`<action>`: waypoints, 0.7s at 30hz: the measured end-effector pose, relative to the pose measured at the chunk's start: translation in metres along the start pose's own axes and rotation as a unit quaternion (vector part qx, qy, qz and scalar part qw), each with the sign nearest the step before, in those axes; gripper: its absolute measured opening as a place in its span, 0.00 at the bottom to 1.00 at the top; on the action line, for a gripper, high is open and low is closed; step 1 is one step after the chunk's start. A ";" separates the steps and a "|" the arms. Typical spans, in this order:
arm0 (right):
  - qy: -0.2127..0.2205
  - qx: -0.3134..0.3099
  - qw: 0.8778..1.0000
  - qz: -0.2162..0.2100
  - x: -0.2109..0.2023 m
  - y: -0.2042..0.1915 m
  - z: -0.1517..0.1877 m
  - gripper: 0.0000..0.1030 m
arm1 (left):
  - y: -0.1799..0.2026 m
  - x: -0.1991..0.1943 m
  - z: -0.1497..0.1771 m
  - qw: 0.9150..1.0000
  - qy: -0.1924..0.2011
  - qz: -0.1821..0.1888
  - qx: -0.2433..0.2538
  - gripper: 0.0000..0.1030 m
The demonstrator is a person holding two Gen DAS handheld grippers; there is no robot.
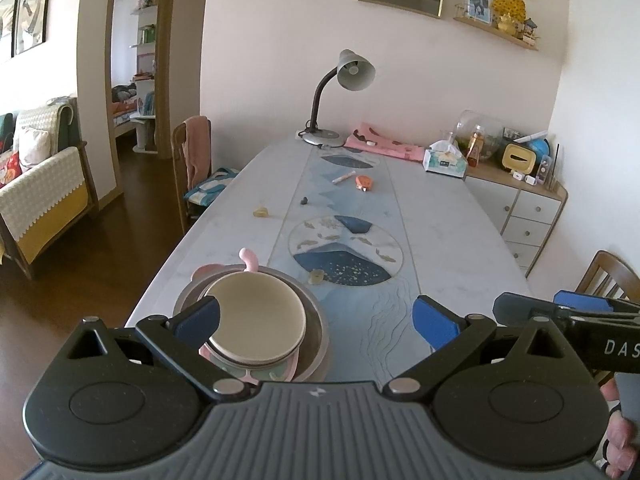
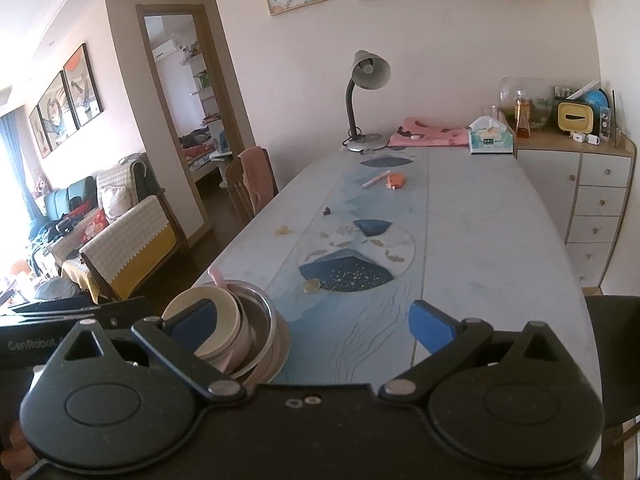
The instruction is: Organize plates and bowls
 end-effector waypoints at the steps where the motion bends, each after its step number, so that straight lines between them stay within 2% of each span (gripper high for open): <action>1: 0.000 0.000 1.000 0.000 0.000 0.000 -0.001 1.00 | 0.000 0.001 0.000 1.000 -0.001 0.000 0.000 1.00; 21: -0.025 -0.030 0.999 -0.024 0.011 -0.027 0.003 1.00 | -0.024 0.000 0.010 0.999 -0.022 -0.035 -0.025 1.00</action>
Point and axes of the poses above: each gripper's, at about its wrist camera, not at the fingertips, and x roughly the way its jaws point, y to its right, z to its underside, the point moved 4 cm from there along x, roughly the way its jaws point, and after that the axes turned 5 degrees about z, right-handed, at the moved point
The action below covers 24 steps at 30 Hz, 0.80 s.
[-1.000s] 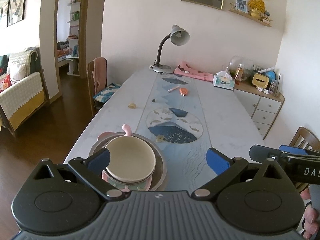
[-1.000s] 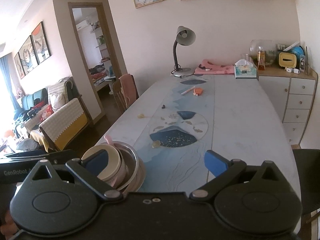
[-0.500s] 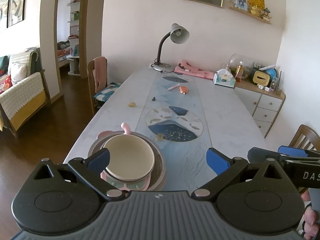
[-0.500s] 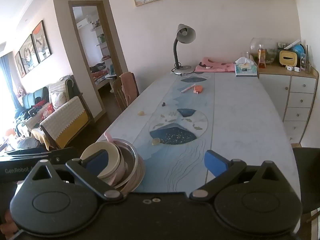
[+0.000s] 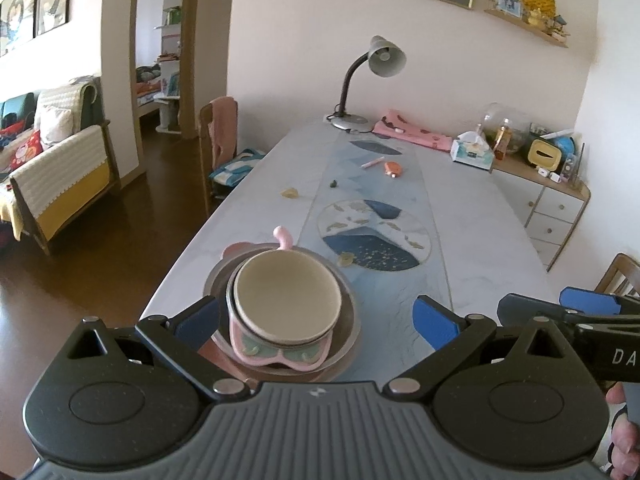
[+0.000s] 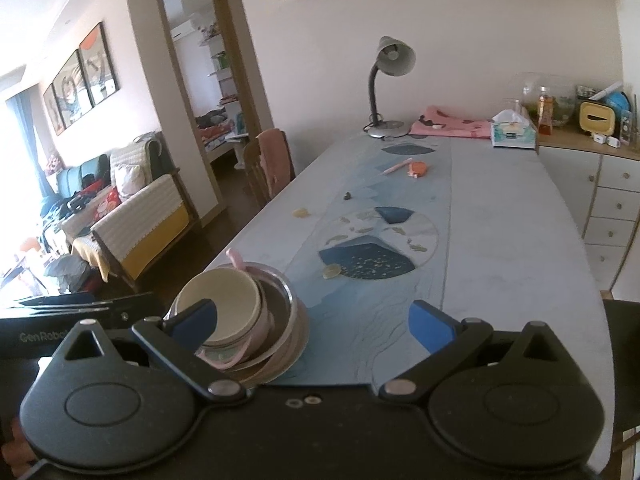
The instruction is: Organize plates and bowls
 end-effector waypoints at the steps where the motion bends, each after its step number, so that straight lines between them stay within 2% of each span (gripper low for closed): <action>1: -0.001 -0.003 1.000 -0.003 0.001 -0.003 0.000 1.00 | -0.002 0.000 0.000 1.000 -0.001 -0.003 -0.002 1.00; 18: -0.020 -0.017 0.999 -0.032 0.012 -0.017 -0.005 1.00 | -0.014 -0.004 0.001 1.000 -0.012 -0.026 -0.013 1.00; 24: -0.022 -0.020 0.999 -0.034 0.013 -0.016 -0.005 1.00 | -0.014 0.002 0.002 0.999 -0.024 -0.016 -0.022 1.00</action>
Point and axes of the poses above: each gripper's, at about its wrist camera, not at the fingertips, and x roughly the way its jaws point, y to its right, z to its underside, the point moved 4 cm from there along x, roughly the way its jaws point, and after that the axes turned 5 degrees about z, right-handed, at the moved point
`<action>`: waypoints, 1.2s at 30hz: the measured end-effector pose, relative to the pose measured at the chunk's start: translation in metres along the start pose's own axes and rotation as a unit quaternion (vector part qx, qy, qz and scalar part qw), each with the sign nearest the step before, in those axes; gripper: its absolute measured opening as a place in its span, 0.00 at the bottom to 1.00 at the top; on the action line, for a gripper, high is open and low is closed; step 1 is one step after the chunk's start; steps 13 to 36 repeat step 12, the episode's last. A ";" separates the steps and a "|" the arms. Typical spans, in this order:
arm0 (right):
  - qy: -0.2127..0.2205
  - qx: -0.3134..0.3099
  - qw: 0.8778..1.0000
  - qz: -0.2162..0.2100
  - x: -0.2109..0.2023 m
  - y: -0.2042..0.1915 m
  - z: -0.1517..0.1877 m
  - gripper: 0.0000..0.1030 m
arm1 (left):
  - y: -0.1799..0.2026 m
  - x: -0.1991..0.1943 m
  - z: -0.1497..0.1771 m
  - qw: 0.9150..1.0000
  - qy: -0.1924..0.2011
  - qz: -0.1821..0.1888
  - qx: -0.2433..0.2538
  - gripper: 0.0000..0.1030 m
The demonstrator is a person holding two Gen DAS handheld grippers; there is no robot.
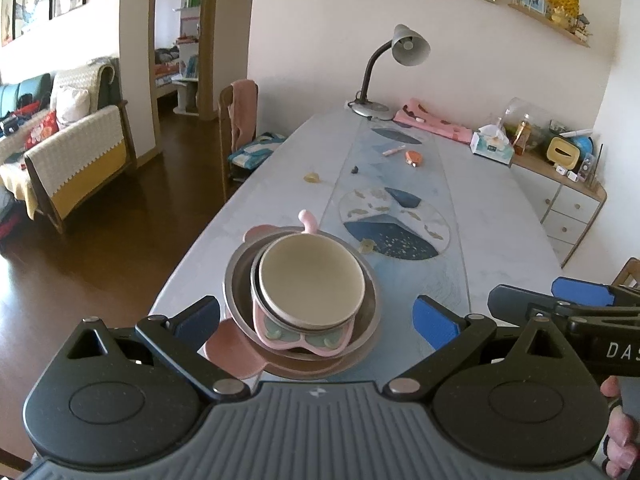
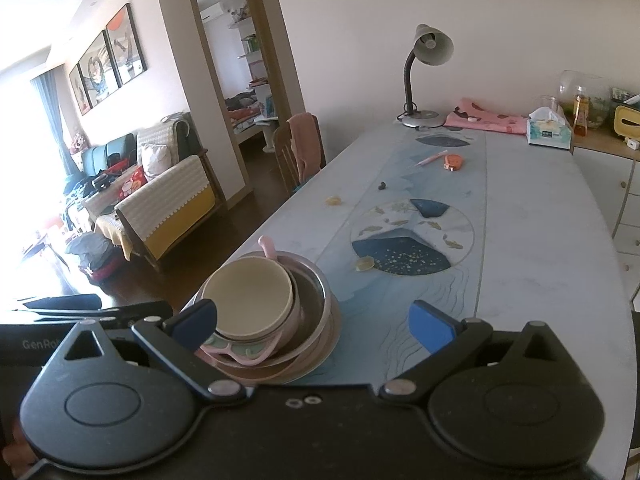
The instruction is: Organize plates and bowls
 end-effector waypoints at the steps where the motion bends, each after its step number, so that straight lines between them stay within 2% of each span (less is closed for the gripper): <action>1: -0.001 -0.001 1.000 0.000 0.000 0.000 0.000 1.00 | 0.000 0.001 0.001 1.000 -0.002 0.001 -0.001 1.00; 36: -0.008 0.007 1.000 0.006 0.005 0.010 -0.003 1.00 | 0.001 0.009 -0.001 1.000 -0.005 -0.007 -0.010 1.00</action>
Point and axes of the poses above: each gripper's, at about its wrist camera, not at the fingertips, and x roughly the way its jaws point, y to its right, z to its underside, the point moved 4 cm from there along x, roughly the way its jaws point, and after that the axes turned 5 degrees about z, right-handed, at the moved point
